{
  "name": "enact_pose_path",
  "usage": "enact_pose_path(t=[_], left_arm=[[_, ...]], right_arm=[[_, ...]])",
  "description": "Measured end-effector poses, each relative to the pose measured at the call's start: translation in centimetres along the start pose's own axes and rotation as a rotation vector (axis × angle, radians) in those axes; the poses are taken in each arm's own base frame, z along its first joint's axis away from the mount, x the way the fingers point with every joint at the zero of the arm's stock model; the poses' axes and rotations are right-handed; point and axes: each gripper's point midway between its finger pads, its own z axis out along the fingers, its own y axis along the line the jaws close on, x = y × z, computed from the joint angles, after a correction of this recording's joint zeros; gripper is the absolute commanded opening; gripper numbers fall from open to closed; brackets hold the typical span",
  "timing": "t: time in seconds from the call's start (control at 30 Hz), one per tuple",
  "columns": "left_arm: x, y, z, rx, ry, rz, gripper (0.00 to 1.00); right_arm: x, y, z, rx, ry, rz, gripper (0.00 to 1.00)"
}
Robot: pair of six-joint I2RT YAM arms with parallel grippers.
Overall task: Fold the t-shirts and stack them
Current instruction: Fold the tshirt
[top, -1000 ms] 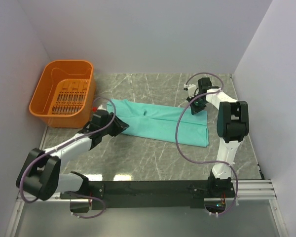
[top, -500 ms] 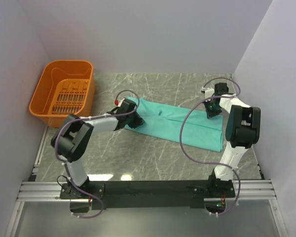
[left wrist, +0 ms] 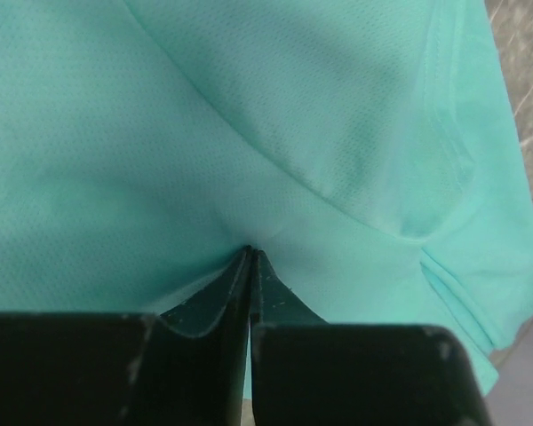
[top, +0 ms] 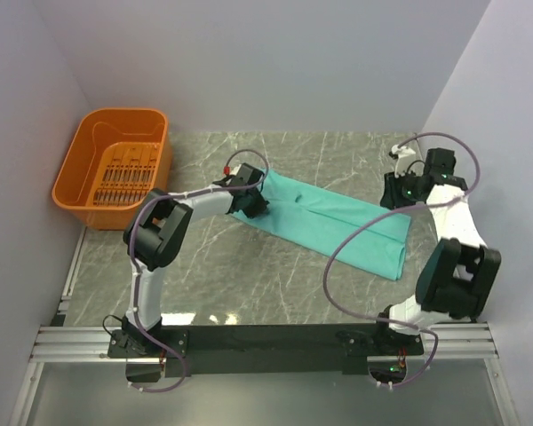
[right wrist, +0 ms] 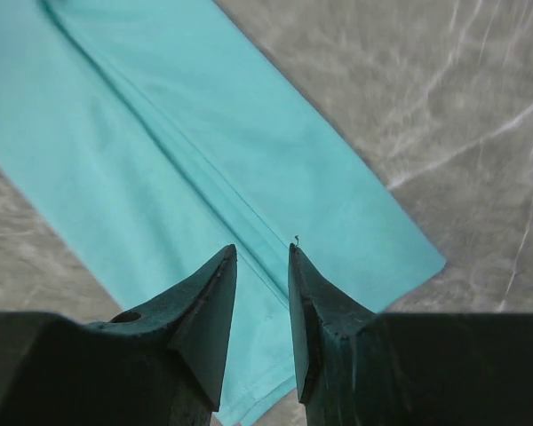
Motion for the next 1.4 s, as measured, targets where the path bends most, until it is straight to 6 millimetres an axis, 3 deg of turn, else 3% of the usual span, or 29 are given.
enact_pose_path(t=[0.07,0.17,0.43,0.53,0.57,0.67,0.73,0.9,1.07,1.17,1.27,1.4], left_arm=[[-1.0,-0.2,0.5,-0.011,-0.006,0.019,0.09],[-3.1,-0.4,1.2,-0.027,-0.018,0.053,0.09],[-12.4,0.5,3.9,-0.068,-0.036,0.108,0.13],[-15.4,0.9,4.5,-0.057,-0.042,0.115,0.26],[-16.2,1.2,4.4,-0.056,-0.047,0.117,0.36],[-17.2,1.7,3.9,-0.046,-0.051,0.143,0.53],[-17.0,1.7,3.2,-0.033,-0.055,0.171,0.58],[-15.7,0.7,-2.2,0.007,-0.069,0.258,0.61],[-14.8,-1.8,-12.1,0.145,-0.189,0.341,0.66],[-13.8,-2.2,-18.1,0.23,-0.285,0.373,0.72],[-12.4,-1.3,-23.4,0.29,-0.377,0.383,0.81],[-10.1,2.8,-26.1,0.265,-0.43,0.366,0.88]], right_arm=[[-1.5,1.1,-1.7,-0.015,-0.074,-0.028,0.38],[-2.1,2.6,-2.8,-0.053,-0.128,-0.047,0.38],[0.6,4.8,-1.5,-0.148,-0.101,-0.003,0.38],[0.7,5.1,-1.4,-0.166,-0.105,0.001,0.39],[0.6,5.2,-1.4,-0.17,-0.109,-0.004,0.39],[0.7,5.4,-1.2,-0.194,-0.109,-0.022,0.39],[1.0,5.6,-0.7,-0.229,-0.093,-0.03,0.39],[3.0,7.1,1.5,-0.361,-0.005,-0.096,0.37],[5.9,13.7,3.4,-0.524,0.086,-0.364,0.33],[8.3,16.7,4.5,-0.538,0.151,-0.494,0.31],[8.3,17.3,6.0,-0.471,0.173,-0.569,0.28],[6.9,16.5,8.2,-0.358,0.17,-0.606,0.26]])
